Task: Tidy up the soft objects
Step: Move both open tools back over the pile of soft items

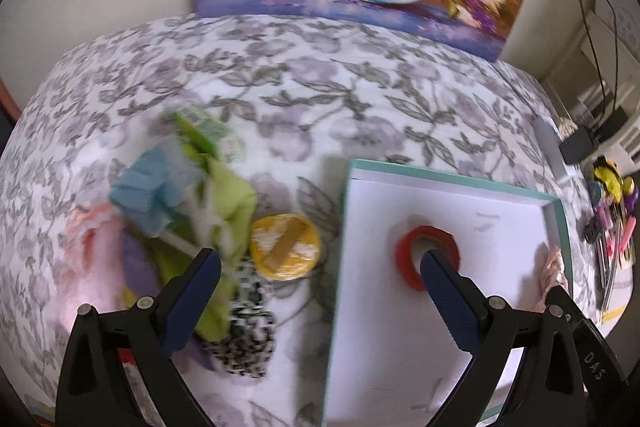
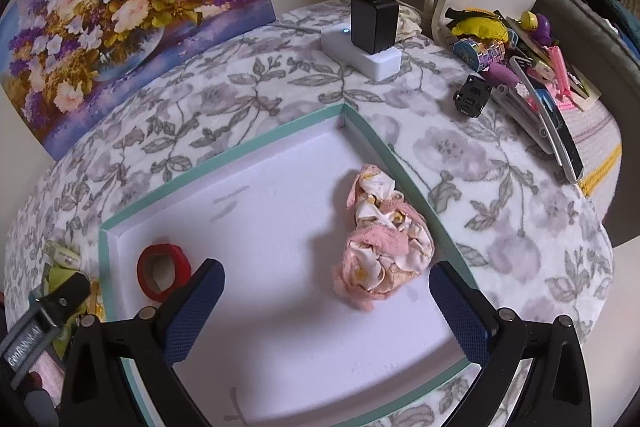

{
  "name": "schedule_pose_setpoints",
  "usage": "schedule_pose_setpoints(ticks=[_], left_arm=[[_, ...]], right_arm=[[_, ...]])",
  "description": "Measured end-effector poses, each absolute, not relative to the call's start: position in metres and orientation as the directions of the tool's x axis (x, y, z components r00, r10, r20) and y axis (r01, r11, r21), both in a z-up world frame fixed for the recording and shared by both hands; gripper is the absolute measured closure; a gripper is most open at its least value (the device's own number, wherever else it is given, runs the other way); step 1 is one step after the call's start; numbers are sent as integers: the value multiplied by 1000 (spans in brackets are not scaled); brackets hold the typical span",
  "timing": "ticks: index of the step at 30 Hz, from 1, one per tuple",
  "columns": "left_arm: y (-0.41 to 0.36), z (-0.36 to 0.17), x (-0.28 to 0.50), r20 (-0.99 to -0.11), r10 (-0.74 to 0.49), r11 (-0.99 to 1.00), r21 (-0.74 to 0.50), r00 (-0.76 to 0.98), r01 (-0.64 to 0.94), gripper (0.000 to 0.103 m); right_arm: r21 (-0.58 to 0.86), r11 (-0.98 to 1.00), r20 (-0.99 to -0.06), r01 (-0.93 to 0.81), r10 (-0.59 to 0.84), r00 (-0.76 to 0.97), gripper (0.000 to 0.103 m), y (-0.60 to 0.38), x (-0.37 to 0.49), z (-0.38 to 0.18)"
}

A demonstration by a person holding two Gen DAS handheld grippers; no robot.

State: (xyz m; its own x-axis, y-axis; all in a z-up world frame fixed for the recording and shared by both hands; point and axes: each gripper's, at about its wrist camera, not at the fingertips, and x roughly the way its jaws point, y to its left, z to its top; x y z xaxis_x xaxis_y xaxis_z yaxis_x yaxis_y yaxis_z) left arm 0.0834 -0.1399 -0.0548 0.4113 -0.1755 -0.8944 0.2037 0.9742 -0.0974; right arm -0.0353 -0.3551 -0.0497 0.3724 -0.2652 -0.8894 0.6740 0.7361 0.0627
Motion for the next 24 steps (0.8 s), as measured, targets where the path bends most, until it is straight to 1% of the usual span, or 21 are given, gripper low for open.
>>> schedule_pose_setpoints(ticks=[3, 9, 16, 19, 22, 24], left_arm=[[-126, -50, 82, -885, -163, 980, -94, 436, 177, 3], [-103, -31, 76, -854, -116, 986, -39, 507, 160, 3], [-74, -10, 67, -833, -90, 988, -3, 546, 157, 3], [-54, -3, 68, -827, -101, 991, -33, 553, 130, 3], [-29, 5, 71, -819, -130, 991, -92, 559, 95, 3], [-13, 9, 72, -811, -119, 993, -103, 573, 60, 3]], right_arm=[[73, 741, -879, 668, -269, 394, 0, -351, -38, -45], [75, 756, -843, 650, -299, 446, 0, -337, -44, -30], [140, 775, -837, 616, -240, 491, 0, -326, -46, -26], [182, 796, -828, 577, -193, 527, 0, -317, -44, -22], [187, 821, -812, 540, -180, 555, 0, -305, -40, -16], [195, 831, -802, 521, -171, 572, 0, -300, -37, -12]])
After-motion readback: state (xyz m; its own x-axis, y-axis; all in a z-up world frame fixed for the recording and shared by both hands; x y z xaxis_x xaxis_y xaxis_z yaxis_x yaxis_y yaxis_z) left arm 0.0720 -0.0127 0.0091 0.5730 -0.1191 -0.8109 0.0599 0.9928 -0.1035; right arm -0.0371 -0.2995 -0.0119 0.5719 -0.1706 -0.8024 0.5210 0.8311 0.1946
